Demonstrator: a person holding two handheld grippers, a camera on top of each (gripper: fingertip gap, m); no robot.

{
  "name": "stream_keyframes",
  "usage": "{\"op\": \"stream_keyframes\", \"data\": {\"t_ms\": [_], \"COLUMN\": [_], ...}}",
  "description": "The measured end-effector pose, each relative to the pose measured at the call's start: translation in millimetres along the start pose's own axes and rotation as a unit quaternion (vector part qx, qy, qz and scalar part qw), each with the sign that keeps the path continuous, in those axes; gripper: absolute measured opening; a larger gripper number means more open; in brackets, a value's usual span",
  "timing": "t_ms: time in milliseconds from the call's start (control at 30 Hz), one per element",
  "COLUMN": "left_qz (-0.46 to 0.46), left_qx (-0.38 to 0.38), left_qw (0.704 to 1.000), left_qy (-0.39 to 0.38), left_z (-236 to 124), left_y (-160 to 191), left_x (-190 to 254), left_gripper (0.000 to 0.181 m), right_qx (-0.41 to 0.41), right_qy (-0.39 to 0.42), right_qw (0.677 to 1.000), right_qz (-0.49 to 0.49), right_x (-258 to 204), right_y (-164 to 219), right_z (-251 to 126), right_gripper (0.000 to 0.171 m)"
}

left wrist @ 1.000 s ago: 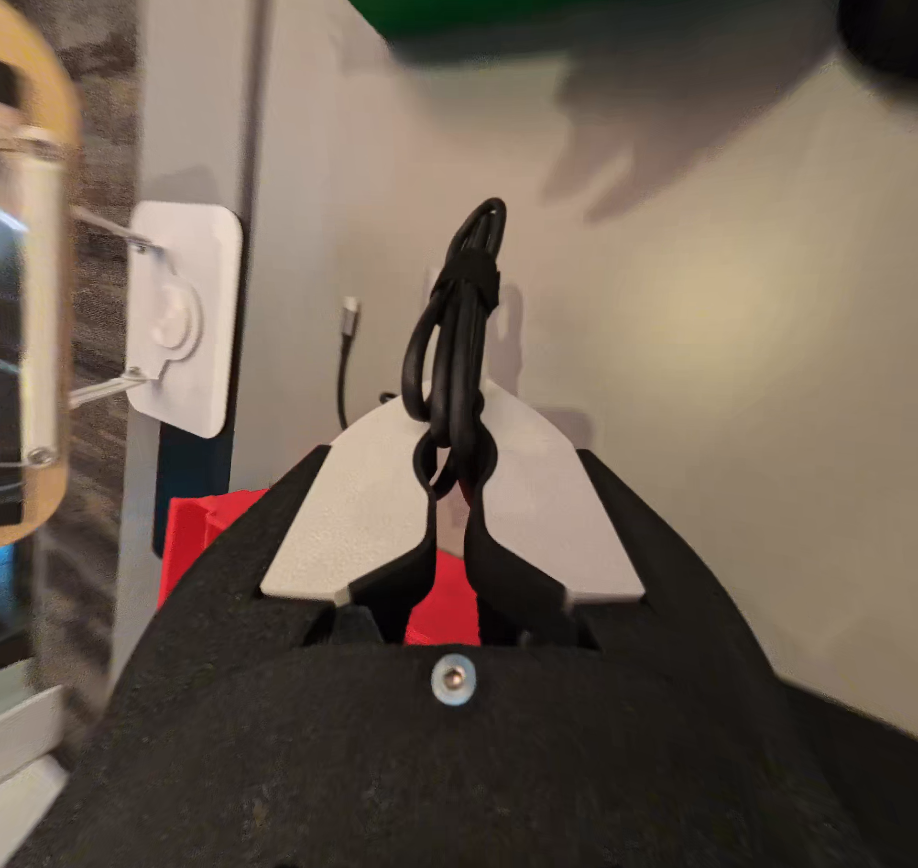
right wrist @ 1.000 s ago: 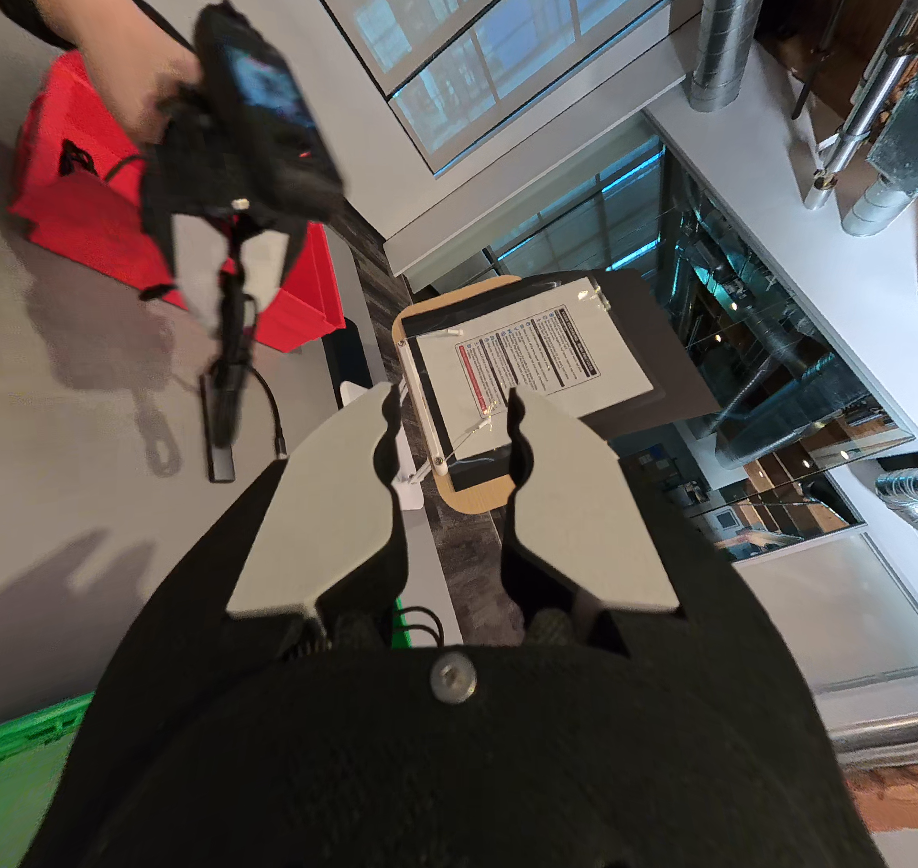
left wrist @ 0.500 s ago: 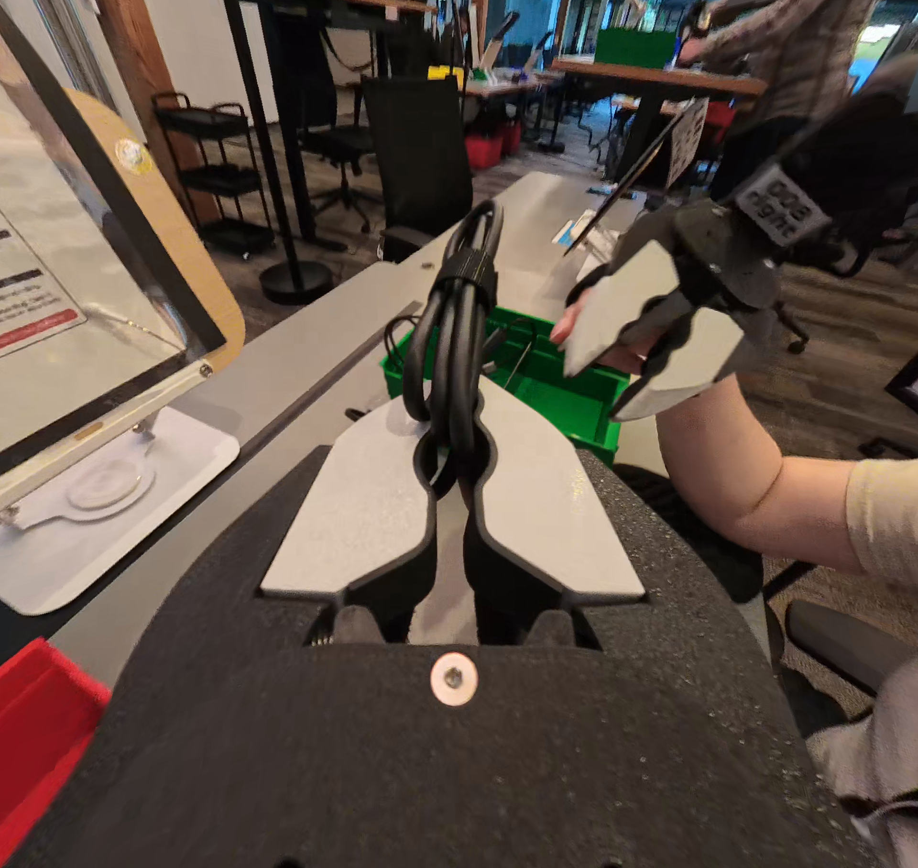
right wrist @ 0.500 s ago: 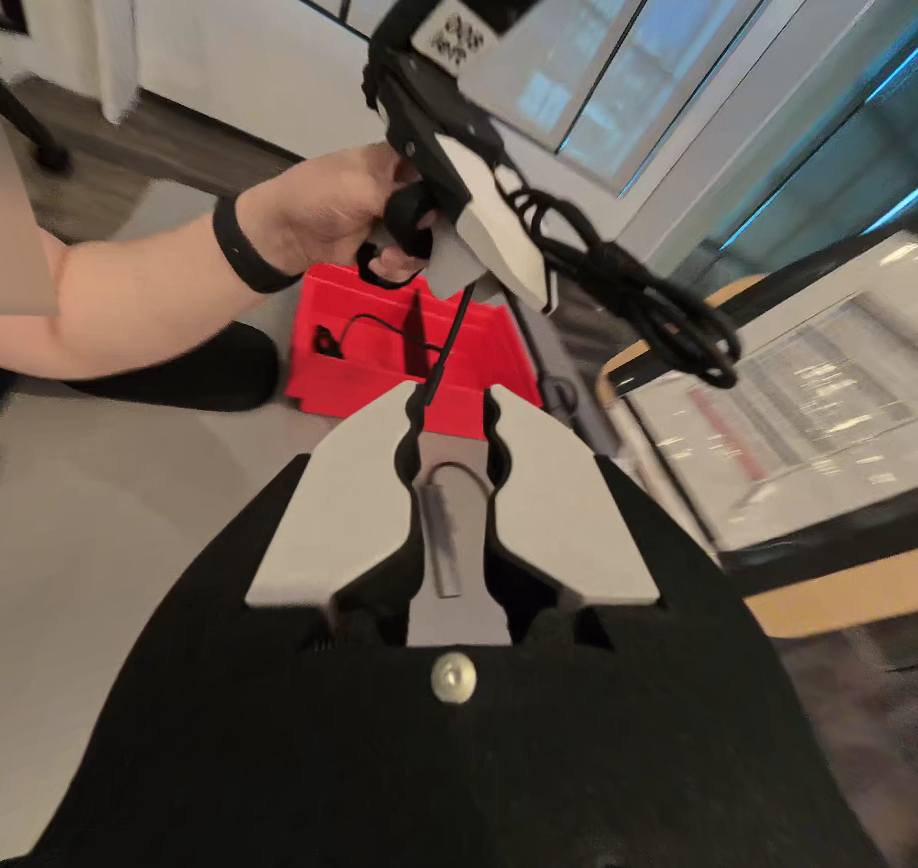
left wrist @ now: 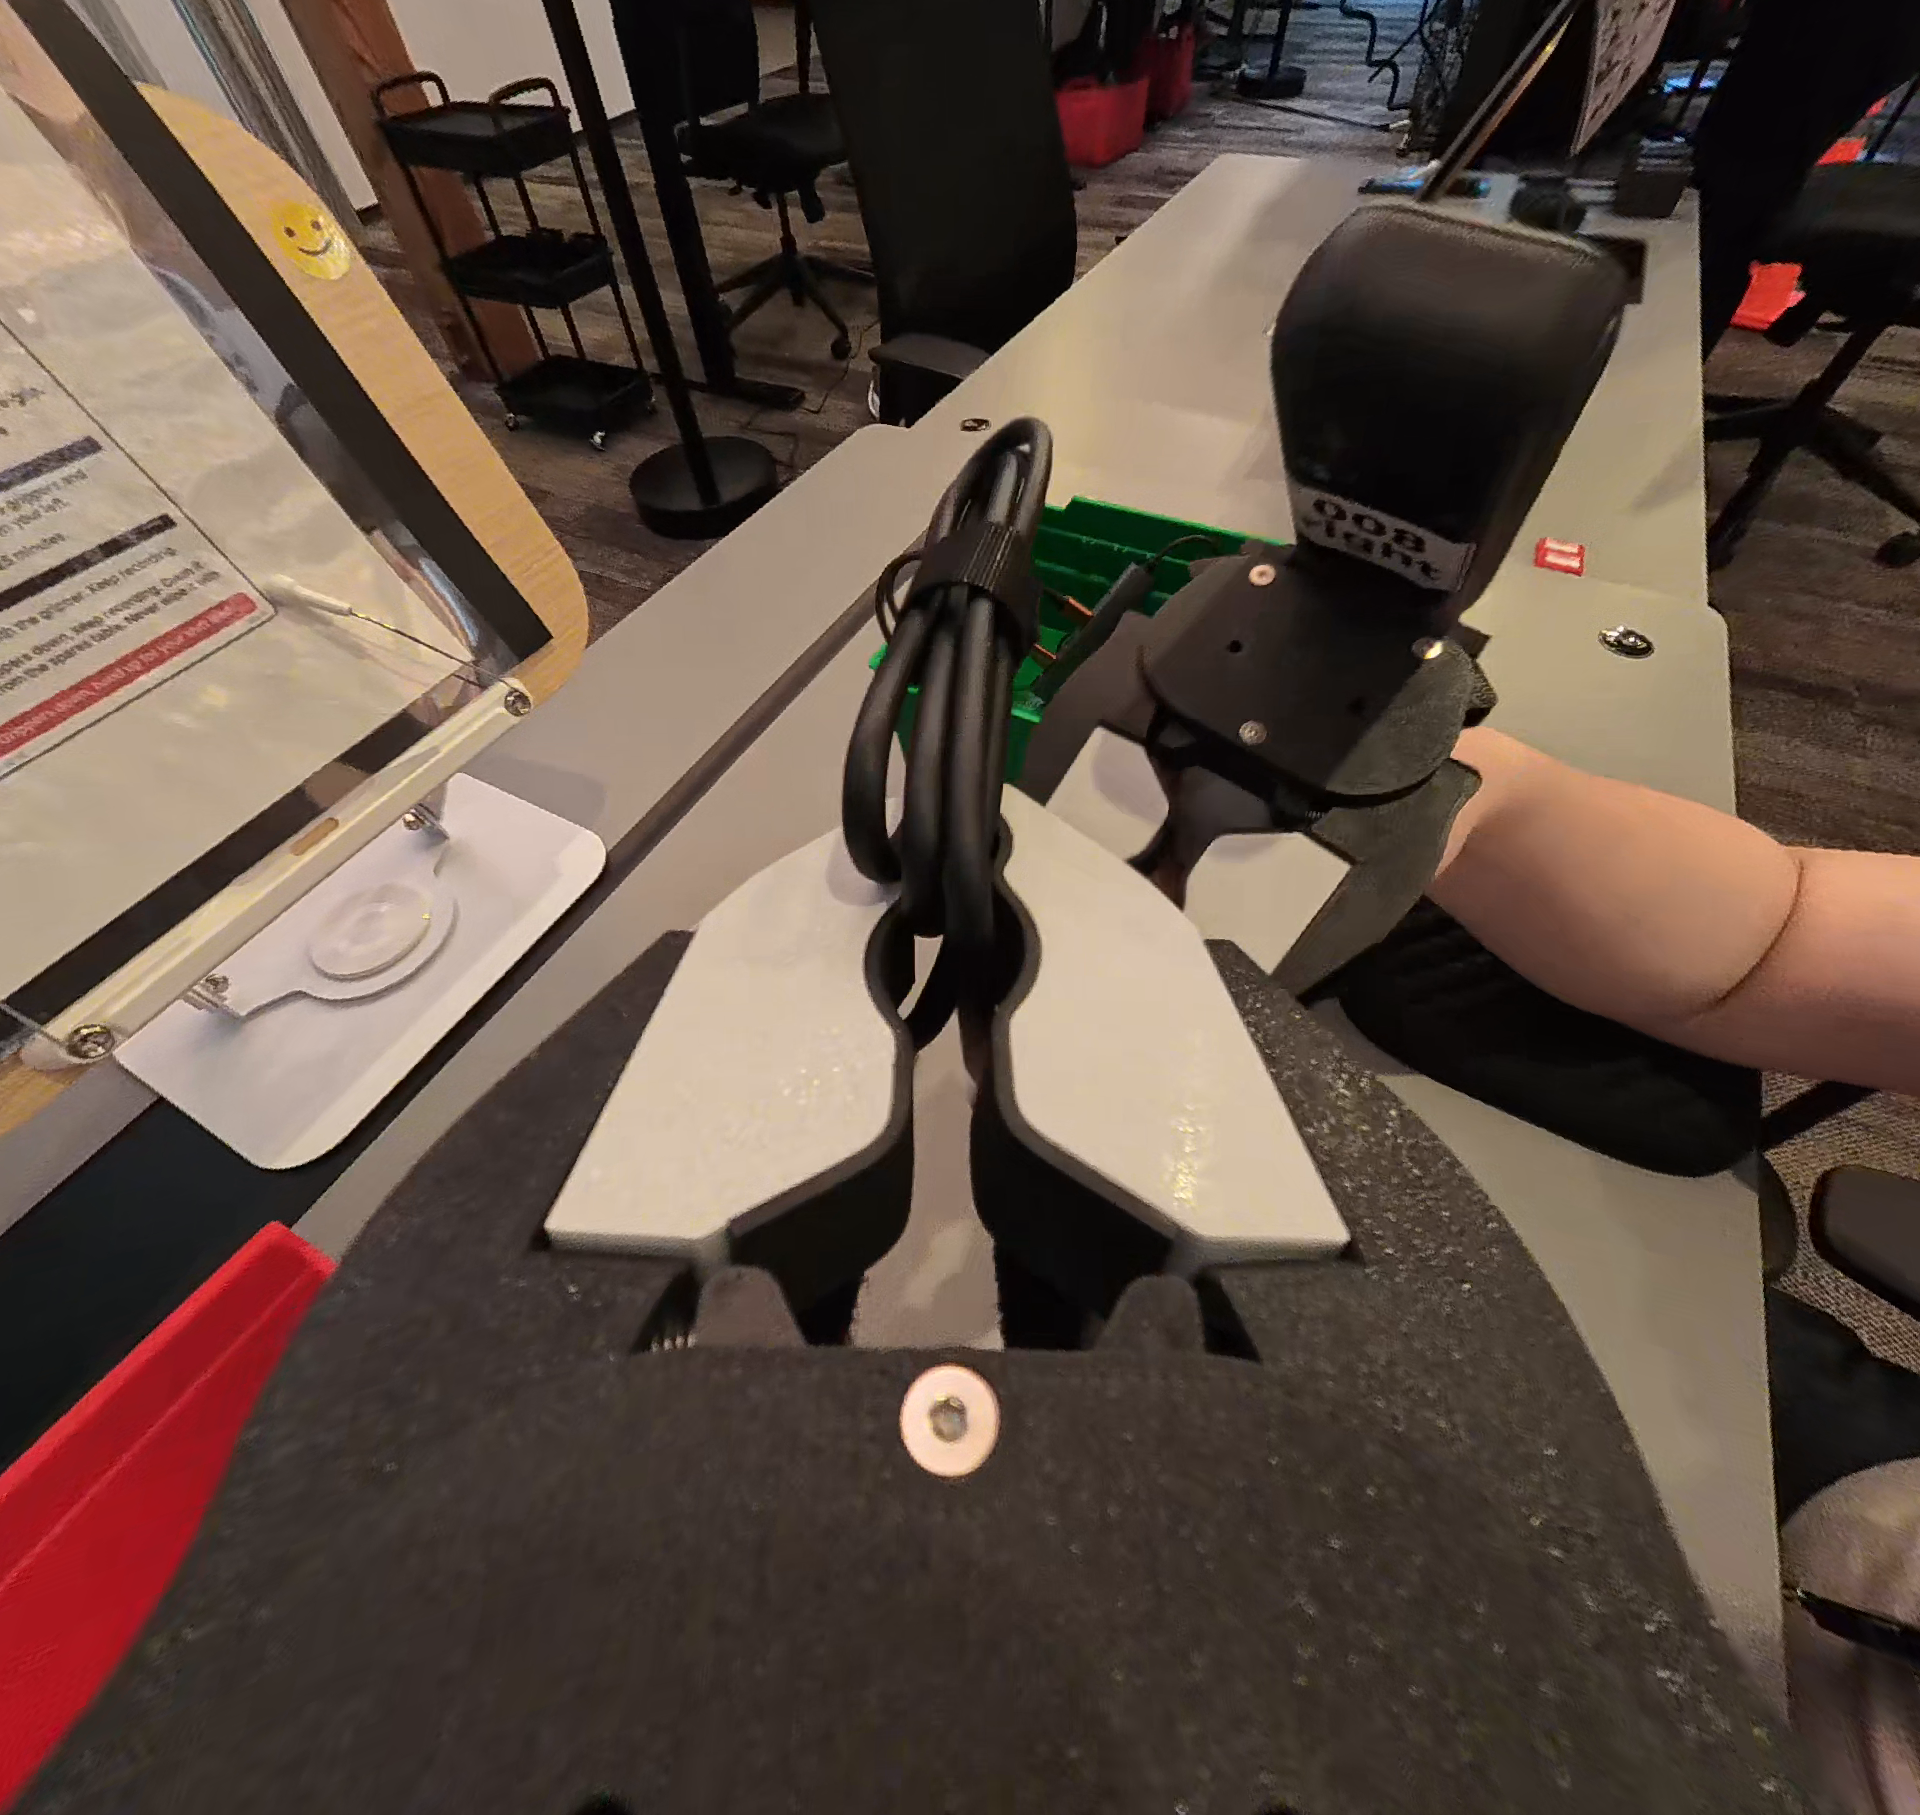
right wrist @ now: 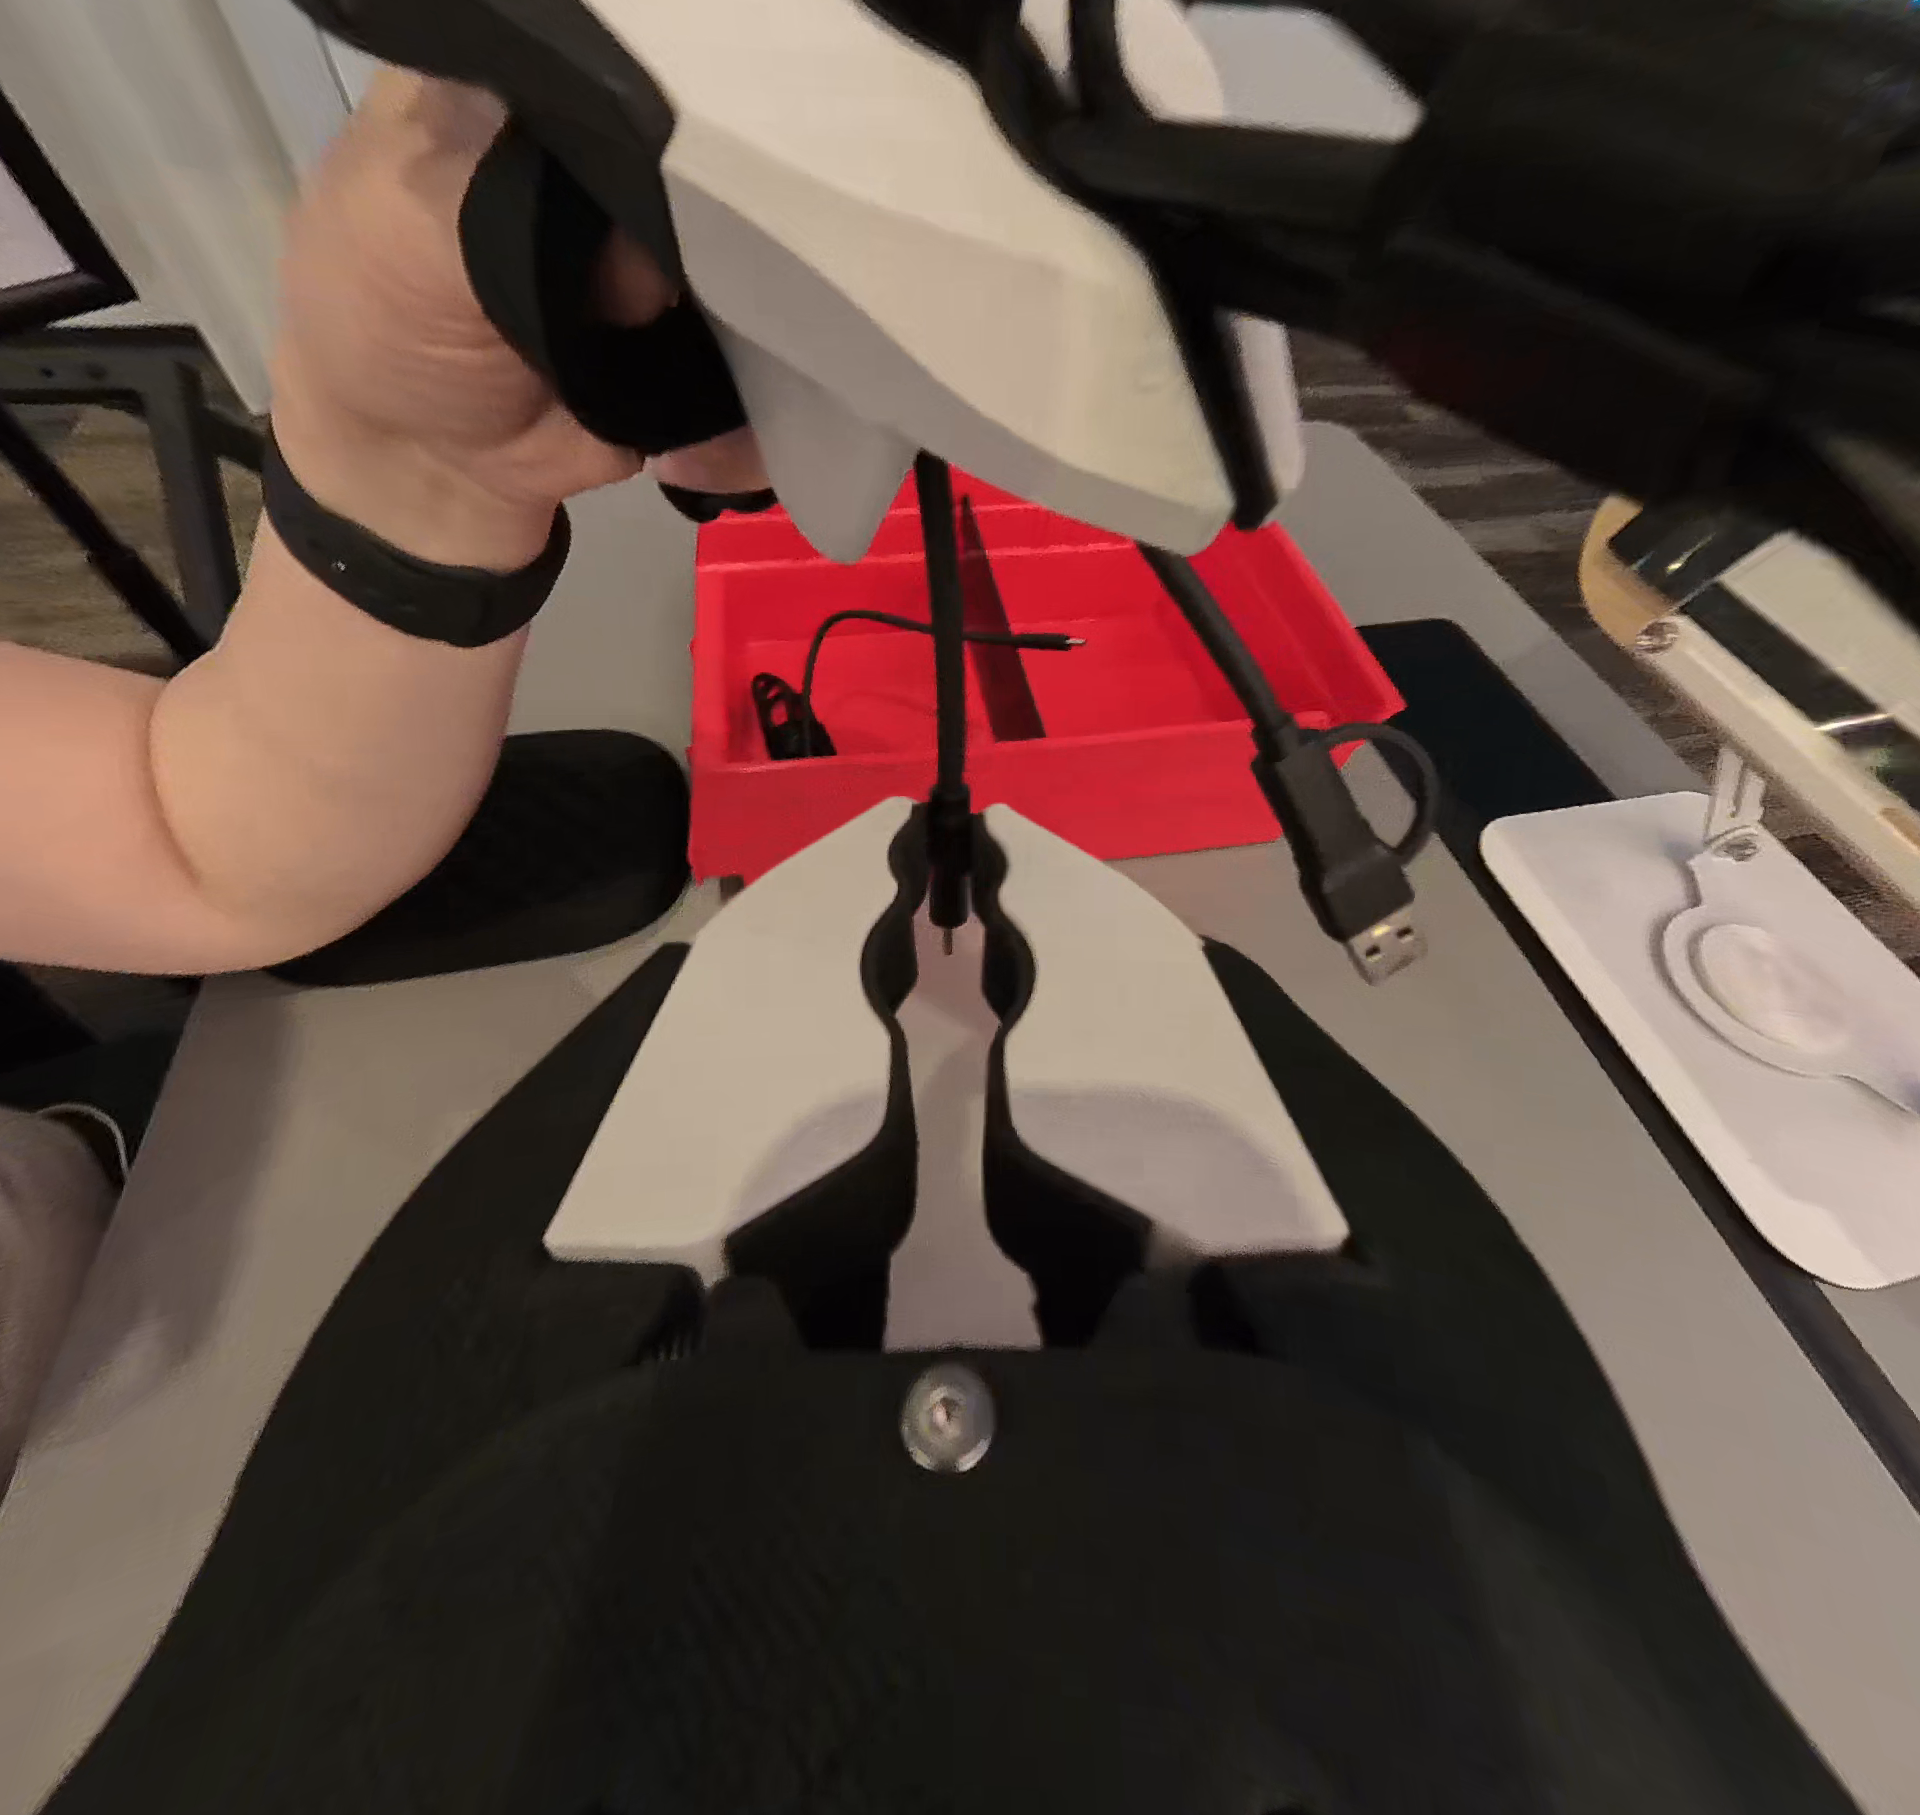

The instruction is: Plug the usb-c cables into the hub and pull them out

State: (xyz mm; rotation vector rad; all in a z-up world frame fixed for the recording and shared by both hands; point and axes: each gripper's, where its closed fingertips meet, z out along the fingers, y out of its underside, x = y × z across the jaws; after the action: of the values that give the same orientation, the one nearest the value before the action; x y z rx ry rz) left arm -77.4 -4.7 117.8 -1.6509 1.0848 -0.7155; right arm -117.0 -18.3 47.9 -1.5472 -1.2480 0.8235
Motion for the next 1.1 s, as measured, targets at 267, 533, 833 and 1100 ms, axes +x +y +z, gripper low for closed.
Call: {"op": "stream_keyframes", "data": {"t_ms": [267, 533, 833, 1100], "left_qz": [-0.034, -0.028, -0.053, -0.078], "left_qx": [0.040, 0.122, 0.128, 0.191], "left_qw": [0.998, 0.992, 0.982, 0.961], "left_qy": [0.031, 0.017, 0.126, 0.185], "left_z": [-17, -48, -8, -6], "left_y": [-17, -31, -33, -47], "left_x": [14, 17, 53, 61], "left_gripper": [0.065, 0.018, 0.022, 0.015], "right_qx": [0.142, 0.355, 0.440, 0.473], "right_qy": [0.004, -0.049, -0.078, -0.083], "right_qw": [0.990, 0.921, 0.879, 0.867], "right_qz": [0.012, 0.150, 0.168, 0.134], "right_x": [-6, 4, 6, -1], "right_y": [-45, -93, -102, -110], "right_z": [-18, -79, -100, -114], "right_gripper": [0.008, 0.007, 0.008, 0.007]}}
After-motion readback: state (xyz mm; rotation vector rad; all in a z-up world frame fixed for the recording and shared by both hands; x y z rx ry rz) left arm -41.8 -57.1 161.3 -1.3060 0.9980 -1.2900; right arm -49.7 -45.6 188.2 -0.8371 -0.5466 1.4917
